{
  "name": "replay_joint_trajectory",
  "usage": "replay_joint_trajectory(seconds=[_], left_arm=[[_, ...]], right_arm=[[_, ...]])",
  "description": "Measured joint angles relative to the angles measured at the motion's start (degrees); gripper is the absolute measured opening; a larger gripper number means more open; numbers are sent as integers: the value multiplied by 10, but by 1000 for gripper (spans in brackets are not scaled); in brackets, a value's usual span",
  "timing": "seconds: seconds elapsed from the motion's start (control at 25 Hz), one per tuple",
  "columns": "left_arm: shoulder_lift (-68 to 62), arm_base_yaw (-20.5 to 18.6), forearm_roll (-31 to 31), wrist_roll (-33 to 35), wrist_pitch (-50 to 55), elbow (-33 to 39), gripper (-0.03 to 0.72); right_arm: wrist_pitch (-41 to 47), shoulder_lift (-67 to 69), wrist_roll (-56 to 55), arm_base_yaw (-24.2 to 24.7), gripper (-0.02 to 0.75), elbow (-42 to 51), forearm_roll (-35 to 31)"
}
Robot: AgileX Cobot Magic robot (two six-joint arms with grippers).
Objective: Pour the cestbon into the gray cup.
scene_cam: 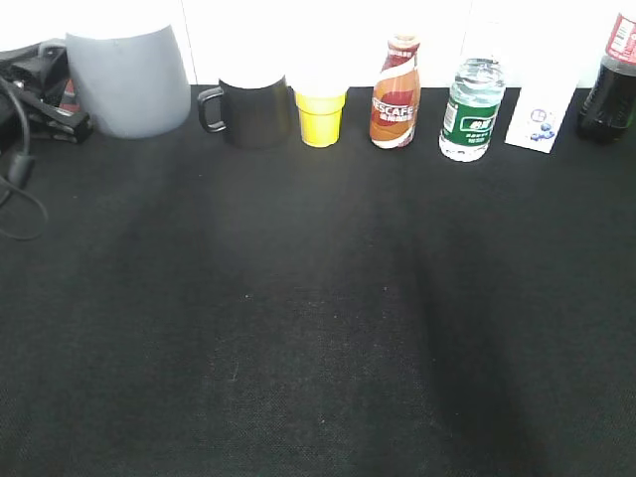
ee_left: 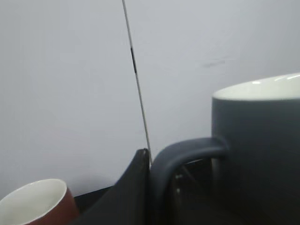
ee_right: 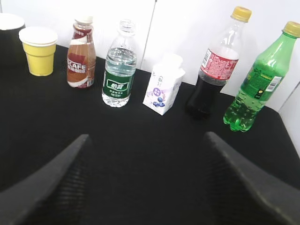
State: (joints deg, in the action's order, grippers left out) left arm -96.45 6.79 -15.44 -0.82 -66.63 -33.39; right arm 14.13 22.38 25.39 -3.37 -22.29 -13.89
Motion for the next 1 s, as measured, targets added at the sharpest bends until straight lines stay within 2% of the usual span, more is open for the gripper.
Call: replay_joint_trajectory(seconds=[0.2,0.52,0.64,0.72,0.88,1.0], left_arm=[[40,0,-33,-26,0,33,48],[85,0,-87,-79,1,66,48],[107,0,-106,-82,0,66,48],[119,0,-109,-83,-1,66,48],[124,0,-112,-92,6,66,47],[124,0,-113,-96,18,66,47]], right_arm=[[-32,57,0,0,534,0,-23],[-141,128,0,-1,534,0,-31],[-182,163,0,-43,534,0,-30],[-221,208,0,-106,534,-1,-11],[-286,340,0,-176,534,-44,15],[-344,420,-2,-180,534,-74,22]])
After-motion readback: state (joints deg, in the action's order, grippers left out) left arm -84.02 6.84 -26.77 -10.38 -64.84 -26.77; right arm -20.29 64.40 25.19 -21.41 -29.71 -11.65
